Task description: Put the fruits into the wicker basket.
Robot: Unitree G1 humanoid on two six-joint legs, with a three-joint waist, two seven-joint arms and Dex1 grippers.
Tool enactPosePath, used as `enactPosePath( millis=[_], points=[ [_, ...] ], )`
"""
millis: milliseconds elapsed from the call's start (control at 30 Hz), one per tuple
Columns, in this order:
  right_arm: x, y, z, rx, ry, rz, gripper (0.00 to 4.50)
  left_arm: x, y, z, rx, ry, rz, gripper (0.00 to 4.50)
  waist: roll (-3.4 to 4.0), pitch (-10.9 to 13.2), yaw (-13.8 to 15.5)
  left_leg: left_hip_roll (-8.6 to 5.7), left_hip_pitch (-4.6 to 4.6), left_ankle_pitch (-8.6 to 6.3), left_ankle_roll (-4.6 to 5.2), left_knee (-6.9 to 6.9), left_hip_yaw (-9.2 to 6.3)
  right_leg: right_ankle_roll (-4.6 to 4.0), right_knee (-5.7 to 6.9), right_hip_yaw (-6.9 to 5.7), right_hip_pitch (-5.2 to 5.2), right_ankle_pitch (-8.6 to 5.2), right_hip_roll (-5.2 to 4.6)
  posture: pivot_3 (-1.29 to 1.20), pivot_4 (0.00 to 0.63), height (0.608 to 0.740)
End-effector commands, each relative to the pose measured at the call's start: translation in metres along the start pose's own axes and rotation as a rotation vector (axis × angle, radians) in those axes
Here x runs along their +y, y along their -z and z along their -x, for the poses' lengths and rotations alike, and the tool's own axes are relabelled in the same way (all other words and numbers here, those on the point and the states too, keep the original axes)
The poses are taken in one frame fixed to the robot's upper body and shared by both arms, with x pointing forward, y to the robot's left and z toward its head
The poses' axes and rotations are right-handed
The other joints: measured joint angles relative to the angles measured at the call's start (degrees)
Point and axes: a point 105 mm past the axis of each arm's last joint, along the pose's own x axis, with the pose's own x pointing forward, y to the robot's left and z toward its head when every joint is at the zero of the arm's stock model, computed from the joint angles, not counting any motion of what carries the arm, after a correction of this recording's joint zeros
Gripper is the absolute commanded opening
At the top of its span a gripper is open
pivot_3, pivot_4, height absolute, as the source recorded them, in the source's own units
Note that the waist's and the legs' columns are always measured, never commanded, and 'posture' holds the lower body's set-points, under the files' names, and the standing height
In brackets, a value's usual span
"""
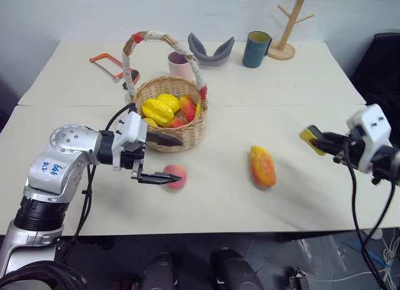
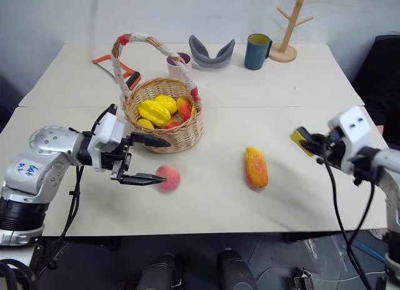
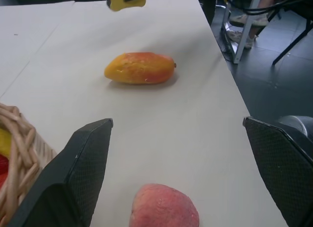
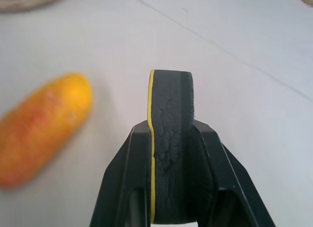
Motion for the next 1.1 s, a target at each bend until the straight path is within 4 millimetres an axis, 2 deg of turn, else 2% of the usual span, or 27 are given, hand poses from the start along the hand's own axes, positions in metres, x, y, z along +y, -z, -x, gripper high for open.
enactPosePath(
  millis=[33,133,333,400,533,633,700,900,1100],
  points=[
    [0.004,0.005,0.005,-0.008,0.027,-0.047,0.98,0.003,-0.001,-0.003,0.005,0.014,-0.035,4.5,0.0,0.0,-0.41,0.0,0.04,0.05,-0.01,-0.04,0.02,0.0,0.01,0.02,0.01,0.0,0.02,0.0,0.15,0.74],
    [0.009,0.014,0.002,0.004,0.025,-0.105,1.9,0.007,0.003,-0.004,0.019,0.02,-0.037,4.5,0.03,-0.01,-0.43,0.0,0.1,0.1,-0.04,-0.09,0.0,0.0,0.06,0.03,0.02,0.0,0.06,0.0,0.15,0.74],
    [0.004,-0.003,0.015,-0.024,0.039,-0.048,4.03,0.021,0.013,0.013,0.031,-0.125,0.043,4.5,0.08,-0.01,-0.22,-0.02,0.06,0.1,-0.02,-0.14,-0.03,0.01,0.03,0.01,-0.01,-0.01,0.03,0.0,0.15,0.74],
    [0.009,-0.015,0.021,-0.057,0.004,0.006,4.46,0.021,0.02,0.019,0.044,-0.183,0.089,4.5,0.08,-0.02,-0.28,-0.03,0.05,0.09,-0.01,-0.17,-0.02,0.02,0.02,0.02,-0.02,-0.01,0.01,0.0,0.15,0.74],
    [0.059,-0.062,0.038,-0.225,-0.306,0.054,4.46,0.009,0.034,0.028,0.08,-0.243,0.186,4.5,0.09,-0.02,-0.49,0.02,0.08,0.09,-0.03,-0.29,-0.03,0.03,-0.03,0.02,-0.02,-0.01,0.03,0.0,0.15,0.74],
    [0.089,-0.076,0.05,-0.257,-0.488,0.082,4.46,0.0,0.041,0.024,0.106,-0.235,0.207,4.5,0.08,-0.02,-0.2,0.03,0.06,0.09,-0.02,-0.29,-0.16,0.03,-0.06,-0.08,0.04,-0.01,0.04,0.0,0.15,0.74],
    [0.11,-0.079,0.055,-0.253,-0.611,0.118,4.46,-0.005,0.05,0.014,0.131,-0.226,0.222,4.5,0.05,-0.03,0.22,-0.02,0.07,0.06,0.04,-0.29,-0.26,0.03,-0.16,-0.13,0.15,-0.01,-0.02,0.0,0.15,0.74],
    [0.137,-0.085,0.06,-0.257,-0.761,0.144,4.46,-0.002,0.064,-0.004,0.151,-0.21,0.241,4.5,0.04,-0.03,0.92,-0.09,0.02,-0.1,0.32,-0.24,-0.28,0.13,-0.32,-0.12,0.2,0.05,-0.08,0.0,0.15,0.74],
    [0.14,-0.089,0.055,-0.268,-0.763,0.157,4.46,0.009,0.084,-0.02,0.234,-0.229,0.198,4.5,0.03,-0.03,1.13,-0.08,-0.02,-0.09,0.32,-0.24,-0.27,0.12,-0.33,-0.11,0.15,0.05,-0.05,0.0,0.15,0.74]
  ],
)
